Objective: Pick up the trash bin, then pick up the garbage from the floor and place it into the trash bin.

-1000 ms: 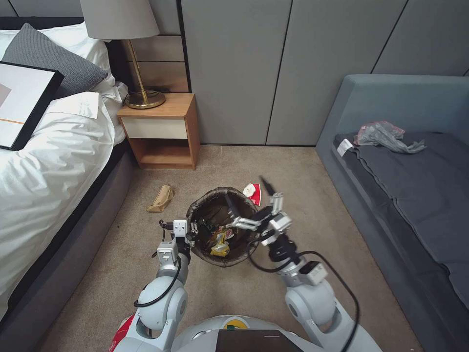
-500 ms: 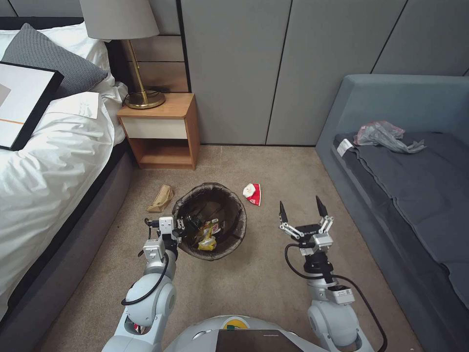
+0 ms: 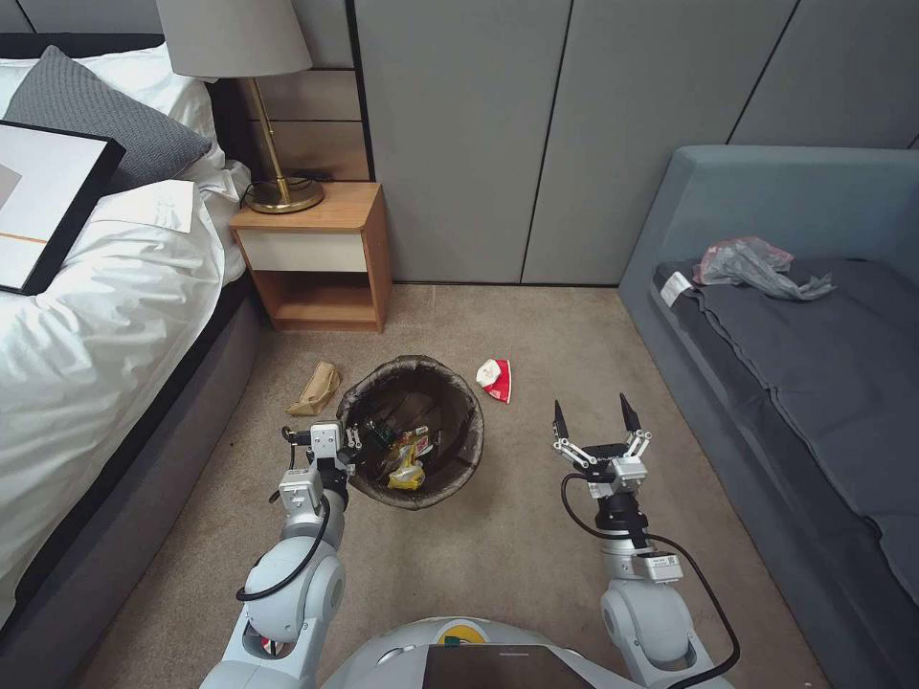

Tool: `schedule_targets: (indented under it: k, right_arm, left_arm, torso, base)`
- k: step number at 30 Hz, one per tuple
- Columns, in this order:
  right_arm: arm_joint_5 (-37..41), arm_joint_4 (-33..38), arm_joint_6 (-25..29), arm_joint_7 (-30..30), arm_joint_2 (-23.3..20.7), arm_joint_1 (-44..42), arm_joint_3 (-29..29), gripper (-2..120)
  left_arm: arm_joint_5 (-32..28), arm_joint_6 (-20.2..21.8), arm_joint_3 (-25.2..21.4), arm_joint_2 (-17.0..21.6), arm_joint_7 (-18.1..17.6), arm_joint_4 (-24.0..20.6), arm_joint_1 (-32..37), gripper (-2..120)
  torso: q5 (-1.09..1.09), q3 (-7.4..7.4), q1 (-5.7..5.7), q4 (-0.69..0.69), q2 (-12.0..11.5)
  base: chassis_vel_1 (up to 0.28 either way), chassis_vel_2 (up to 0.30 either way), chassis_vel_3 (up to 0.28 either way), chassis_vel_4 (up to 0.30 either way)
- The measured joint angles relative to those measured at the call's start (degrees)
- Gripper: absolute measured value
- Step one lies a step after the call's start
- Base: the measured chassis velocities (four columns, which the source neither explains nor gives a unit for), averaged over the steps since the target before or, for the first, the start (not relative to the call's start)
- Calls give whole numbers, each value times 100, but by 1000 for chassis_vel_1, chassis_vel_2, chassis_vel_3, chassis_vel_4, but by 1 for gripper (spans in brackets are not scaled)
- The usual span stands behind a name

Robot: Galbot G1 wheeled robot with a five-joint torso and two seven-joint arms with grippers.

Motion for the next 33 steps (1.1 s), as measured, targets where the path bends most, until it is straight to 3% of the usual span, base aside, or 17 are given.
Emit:
schedule_targets:
  k: [11, 33]
  right_arm:
    - [83, -11, -42, -29, -28, 105, 9, 100]
    - [94, -26, -62, -31, -32, 183, -6, 100]
  left_arm:
    - [2, 0, 8, -1, 1, -18, 8, 3]
    - [-9, -10, -14, 8, 1, -60, 18, 3]
  torso:
    - [-1, 0, 0, -1, 0]
    - [-2, 0, 0, 0, 0]
  base:
    - [-92, 72, 86, -76]
    - [-244, 248, 241, -241]
